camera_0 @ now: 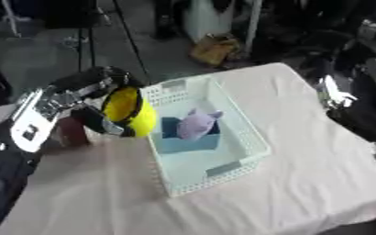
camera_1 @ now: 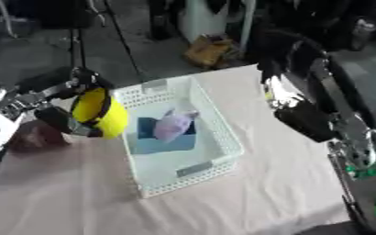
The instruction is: Pick up objects on the table and place them in the box.
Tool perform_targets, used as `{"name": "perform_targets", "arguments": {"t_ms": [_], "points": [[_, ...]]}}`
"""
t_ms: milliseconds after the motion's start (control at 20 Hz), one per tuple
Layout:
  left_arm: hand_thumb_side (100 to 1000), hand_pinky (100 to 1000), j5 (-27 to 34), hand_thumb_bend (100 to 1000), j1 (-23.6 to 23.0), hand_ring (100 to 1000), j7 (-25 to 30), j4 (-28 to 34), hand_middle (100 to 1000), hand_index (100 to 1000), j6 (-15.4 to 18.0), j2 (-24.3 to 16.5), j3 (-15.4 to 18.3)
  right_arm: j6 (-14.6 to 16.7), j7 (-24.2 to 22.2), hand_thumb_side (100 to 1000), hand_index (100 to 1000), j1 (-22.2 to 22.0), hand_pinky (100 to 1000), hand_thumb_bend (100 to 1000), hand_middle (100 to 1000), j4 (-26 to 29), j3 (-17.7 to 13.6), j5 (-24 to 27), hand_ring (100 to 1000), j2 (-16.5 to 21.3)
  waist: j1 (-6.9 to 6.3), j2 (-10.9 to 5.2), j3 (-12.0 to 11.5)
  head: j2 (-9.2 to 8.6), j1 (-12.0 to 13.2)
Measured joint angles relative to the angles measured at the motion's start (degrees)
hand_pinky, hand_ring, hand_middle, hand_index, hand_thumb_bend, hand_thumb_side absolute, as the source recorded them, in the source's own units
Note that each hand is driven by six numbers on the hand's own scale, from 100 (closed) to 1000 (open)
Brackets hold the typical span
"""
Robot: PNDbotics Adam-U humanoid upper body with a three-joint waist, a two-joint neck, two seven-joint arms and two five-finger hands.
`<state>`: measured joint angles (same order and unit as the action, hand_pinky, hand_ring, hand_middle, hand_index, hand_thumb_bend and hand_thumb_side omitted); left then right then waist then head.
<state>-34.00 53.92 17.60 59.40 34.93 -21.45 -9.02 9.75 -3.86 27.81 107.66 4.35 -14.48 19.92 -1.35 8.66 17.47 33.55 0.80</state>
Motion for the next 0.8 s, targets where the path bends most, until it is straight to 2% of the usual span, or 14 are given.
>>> {"name": "perform_targets", "arguments": {"t_ms": [250,500,550,600,650,700,750,800], "points": [[205,110,-0.1,609,0.1,535,-5.1,-0.6,540,725,1.7,2.0,-0.4,0.2,-0.7,514,896,0.9,580,100,788,0.2,0.7,0.4,654,-0.6,0.03,0.19,0.7,-0.04,0.2],[230,129,-4.6,640,0.1,542,-6.3,-1.1,551,723,4.8,4.2,-1.5,0.4,-1.5,511,895,1.7,580,100,786,0.7,1.4,0.7,654,-1.1,0.04,0.31,1.7,-0.06,0.5],[239,174,-5.7,668,0.1,552,-6.5,-1.1,560,724,5.5,4.5,-1.7,0.4,-1.6,511,895,1.9,580,100,786,0.7,1.6,0.8,654,-1.2,0.04,0.36,1.7,-0.06,0.5],[239,174,-6.7,668,0.0,552,-6.7,-1.1,560,724,6.3,4.8,-2.0,0.4,-1.7,511,895,1.9,580,100,786,0.8,1.7,0.9,654,-1.4,0.03,0.38,1.8,-0.06,0.5],[260,252,-7.9,696,0.0,569,-6.9,-1.0,573,729,7.2,5.0,-2.3,0.4,-1.9,512,895,1.9,580,100,786,0.8,1.7,0.9,654,-1.5,0.03,0.38,1.8,-0.06,0.5],[260,252,-9.3,696,-0.1,569,-7.0,-0.8,573,729,8.2,5.1,-2.6,0.5,-1.9,512,895,1.9,580,100,786,0.8,1.7,1.0,654,-1.5,0.02,0.38,1.8,-0.06,0.5],[309,362,-10.8,729,-0.2,604,-7.1,-0.6,597,743,9.1,5.3,-2.9,0.5,-2.0,513,895,1.9,580,100,786,0.8,1.7,1.0,654,-1.5,0.00,0.38,1.8,-0.06,0.5],[309,362,-12.5,729,-0.4,604,-7.2,-0.2,597,743,10.1,5.3,-3.2,0.5,-2.0,513,895,1.9,580,100,786,0.9,1.7,1.0,654,-1.5,-0.03,0.38,1.8,-0.06,0.5]]}}
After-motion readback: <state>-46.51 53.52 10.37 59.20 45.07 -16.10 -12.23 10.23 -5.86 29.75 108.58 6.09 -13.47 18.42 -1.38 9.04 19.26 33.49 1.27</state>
